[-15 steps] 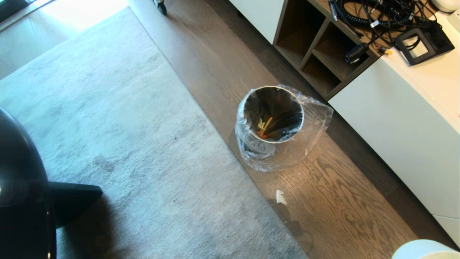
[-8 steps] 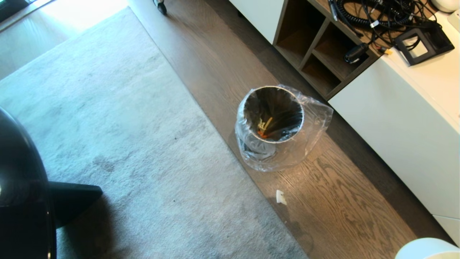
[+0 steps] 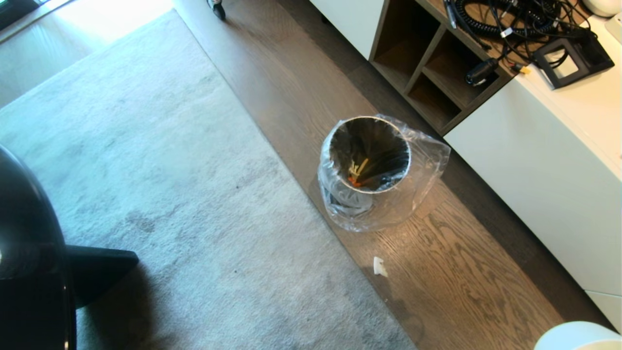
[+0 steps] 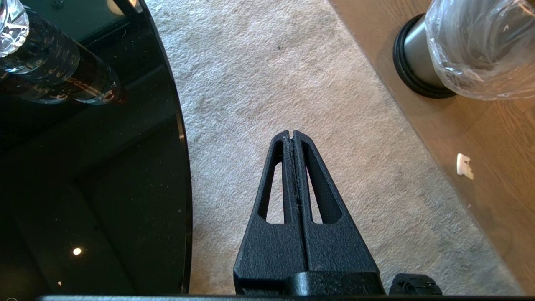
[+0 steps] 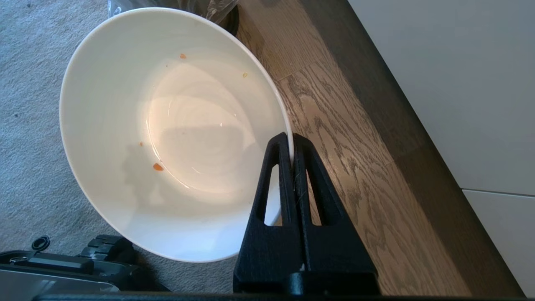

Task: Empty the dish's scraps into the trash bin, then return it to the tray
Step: Put the bowl back to the table

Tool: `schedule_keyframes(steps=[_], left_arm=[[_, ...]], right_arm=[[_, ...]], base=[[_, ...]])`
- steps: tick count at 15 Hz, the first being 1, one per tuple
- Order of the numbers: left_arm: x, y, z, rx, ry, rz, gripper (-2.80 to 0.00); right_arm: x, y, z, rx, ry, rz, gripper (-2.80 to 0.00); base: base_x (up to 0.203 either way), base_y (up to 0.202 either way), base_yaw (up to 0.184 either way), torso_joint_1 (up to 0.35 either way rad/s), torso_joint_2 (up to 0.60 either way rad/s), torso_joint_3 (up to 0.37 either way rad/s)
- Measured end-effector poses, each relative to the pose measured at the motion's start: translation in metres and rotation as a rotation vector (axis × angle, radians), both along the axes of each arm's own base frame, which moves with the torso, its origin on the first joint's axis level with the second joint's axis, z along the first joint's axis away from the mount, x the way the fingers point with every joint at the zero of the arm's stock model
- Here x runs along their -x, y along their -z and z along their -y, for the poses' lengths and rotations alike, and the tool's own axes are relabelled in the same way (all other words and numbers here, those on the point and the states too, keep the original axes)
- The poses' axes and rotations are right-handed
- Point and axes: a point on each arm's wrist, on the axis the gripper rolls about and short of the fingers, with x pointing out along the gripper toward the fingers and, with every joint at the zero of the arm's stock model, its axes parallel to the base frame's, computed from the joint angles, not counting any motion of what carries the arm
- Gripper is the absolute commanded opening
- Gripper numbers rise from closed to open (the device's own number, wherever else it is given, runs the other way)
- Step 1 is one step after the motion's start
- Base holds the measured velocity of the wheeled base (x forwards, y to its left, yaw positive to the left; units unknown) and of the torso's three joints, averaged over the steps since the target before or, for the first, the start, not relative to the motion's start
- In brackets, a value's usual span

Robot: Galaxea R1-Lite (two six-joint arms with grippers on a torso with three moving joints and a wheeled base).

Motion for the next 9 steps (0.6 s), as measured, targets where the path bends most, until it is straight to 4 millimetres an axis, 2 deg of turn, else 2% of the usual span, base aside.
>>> schedule_keyframes(steps=[9], left_arm=[[0.0,0.0,0.0,0.001,0.0,0.0,-2.8]], right_arm=[[0.0,0.0,0.0,0.001,0.0,-0.001,-2.8]], base=[[0.0,0.0,0.0,0.0,0.0,0.0]])
